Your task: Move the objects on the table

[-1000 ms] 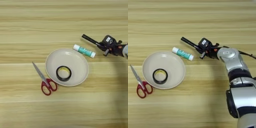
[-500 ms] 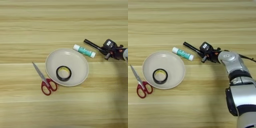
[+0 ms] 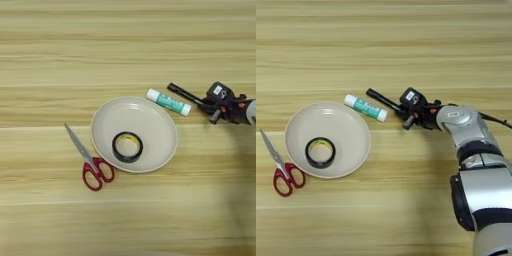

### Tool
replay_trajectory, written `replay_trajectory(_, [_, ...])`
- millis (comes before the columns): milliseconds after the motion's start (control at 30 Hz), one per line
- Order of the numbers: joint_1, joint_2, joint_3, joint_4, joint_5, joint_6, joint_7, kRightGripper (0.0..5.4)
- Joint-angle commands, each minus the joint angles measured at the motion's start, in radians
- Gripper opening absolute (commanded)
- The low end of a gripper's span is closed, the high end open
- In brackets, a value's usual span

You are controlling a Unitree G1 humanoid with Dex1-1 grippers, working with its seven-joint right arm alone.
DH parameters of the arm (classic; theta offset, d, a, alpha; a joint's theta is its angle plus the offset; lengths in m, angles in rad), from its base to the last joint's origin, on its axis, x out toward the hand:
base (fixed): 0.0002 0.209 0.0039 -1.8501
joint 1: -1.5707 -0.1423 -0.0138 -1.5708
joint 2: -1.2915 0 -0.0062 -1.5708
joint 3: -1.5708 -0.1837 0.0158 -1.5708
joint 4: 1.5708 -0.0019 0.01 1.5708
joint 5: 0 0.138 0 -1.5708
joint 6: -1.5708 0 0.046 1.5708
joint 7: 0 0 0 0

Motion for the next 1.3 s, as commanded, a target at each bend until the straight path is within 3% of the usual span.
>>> replay_trajectory(33, [-0.087, -0.034, -0.014, -0.039, 0.019, -0.016, -0.014, 0.88])
replay_trajectory(1133, [-0.083, -0.033, -0.011, -0.038, 0.013, -0.02, -0.025, 0.87])
replay_trajectory(1200, [-0.083, -0.033, -0.011, -0.037, 0.013, -0.02, -0.025, 1.42])
replay_trajectory(1300, [-0.084, -0.032, -0.011, -0.036, 0.013, -0.021, -0.026, 1.75])
